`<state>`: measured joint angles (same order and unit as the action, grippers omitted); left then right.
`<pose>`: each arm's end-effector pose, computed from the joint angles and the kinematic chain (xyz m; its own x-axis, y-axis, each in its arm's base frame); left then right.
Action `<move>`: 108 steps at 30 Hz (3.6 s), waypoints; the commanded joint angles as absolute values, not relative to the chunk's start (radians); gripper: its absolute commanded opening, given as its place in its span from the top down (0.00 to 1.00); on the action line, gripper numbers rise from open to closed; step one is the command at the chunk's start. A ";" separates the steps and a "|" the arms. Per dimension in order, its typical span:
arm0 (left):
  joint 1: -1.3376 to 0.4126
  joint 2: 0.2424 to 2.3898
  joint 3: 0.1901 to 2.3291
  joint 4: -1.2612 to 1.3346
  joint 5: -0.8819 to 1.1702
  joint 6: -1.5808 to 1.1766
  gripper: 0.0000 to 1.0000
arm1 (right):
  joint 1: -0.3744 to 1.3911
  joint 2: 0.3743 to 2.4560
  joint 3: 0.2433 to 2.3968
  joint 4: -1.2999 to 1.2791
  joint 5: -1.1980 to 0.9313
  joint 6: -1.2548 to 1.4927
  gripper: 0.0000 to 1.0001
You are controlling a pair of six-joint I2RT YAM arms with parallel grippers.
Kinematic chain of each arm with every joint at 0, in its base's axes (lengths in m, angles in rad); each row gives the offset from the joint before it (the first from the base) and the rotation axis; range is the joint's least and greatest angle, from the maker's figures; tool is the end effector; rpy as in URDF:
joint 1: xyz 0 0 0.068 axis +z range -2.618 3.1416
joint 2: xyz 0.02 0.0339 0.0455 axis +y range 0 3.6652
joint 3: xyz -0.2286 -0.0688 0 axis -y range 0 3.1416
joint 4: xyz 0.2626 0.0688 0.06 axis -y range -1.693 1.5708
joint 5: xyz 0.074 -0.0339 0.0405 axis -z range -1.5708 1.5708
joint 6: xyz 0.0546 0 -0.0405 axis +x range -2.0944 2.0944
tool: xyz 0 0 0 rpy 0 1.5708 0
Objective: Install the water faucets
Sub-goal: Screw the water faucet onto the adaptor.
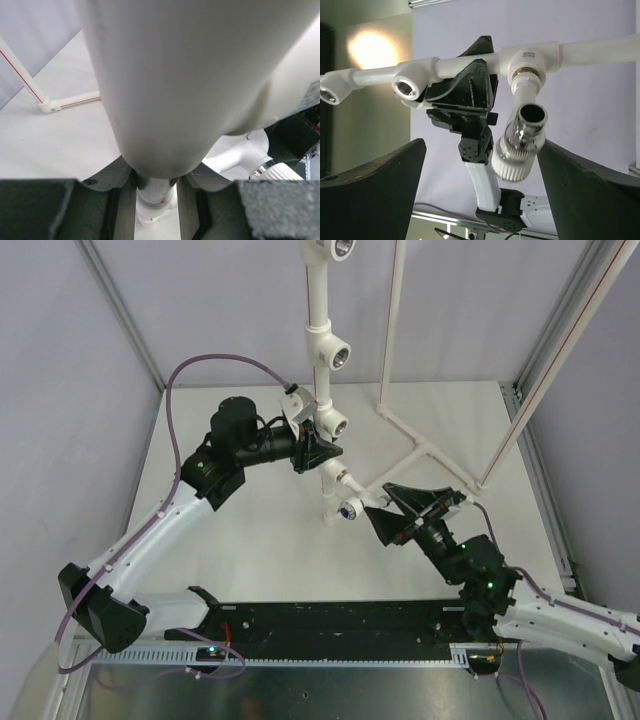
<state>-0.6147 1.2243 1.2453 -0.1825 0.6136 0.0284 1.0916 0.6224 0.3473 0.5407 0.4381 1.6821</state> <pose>0.2439 -0.2107 0.3749 -0.1047 0.1024 -0.9892 0.9392 0.3374 -0.0645 0.1231 0.1867 0.2656 -0.6245 0.7501 0.2178 -0.0520 -0.3182 0.9466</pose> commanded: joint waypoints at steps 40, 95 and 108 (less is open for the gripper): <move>-0.635 1.255 1.237 -0.294 0.701 -0.055 0.98 | 1.220 0.549 0.562 0.166 0.126 -1.178 0.01; -0.628 1.250 1.237 -0.294 0.702 -0.055 0.97 | 1.183 0.440 0.392 0.240 0.575 1.446 0.22; -0.629 1.256 1.239 -0.294 0.709 -0.058 0.97 | 1.172 0.178 0.490 -0.253 0.631 0.615 0.19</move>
<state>-0.6243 1.2255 1.2453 -0.1844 0.6437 0.0277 1.1751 0.1047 0.3798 -0.2031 0.6254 1.1217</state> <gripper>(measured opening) 0.333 0.798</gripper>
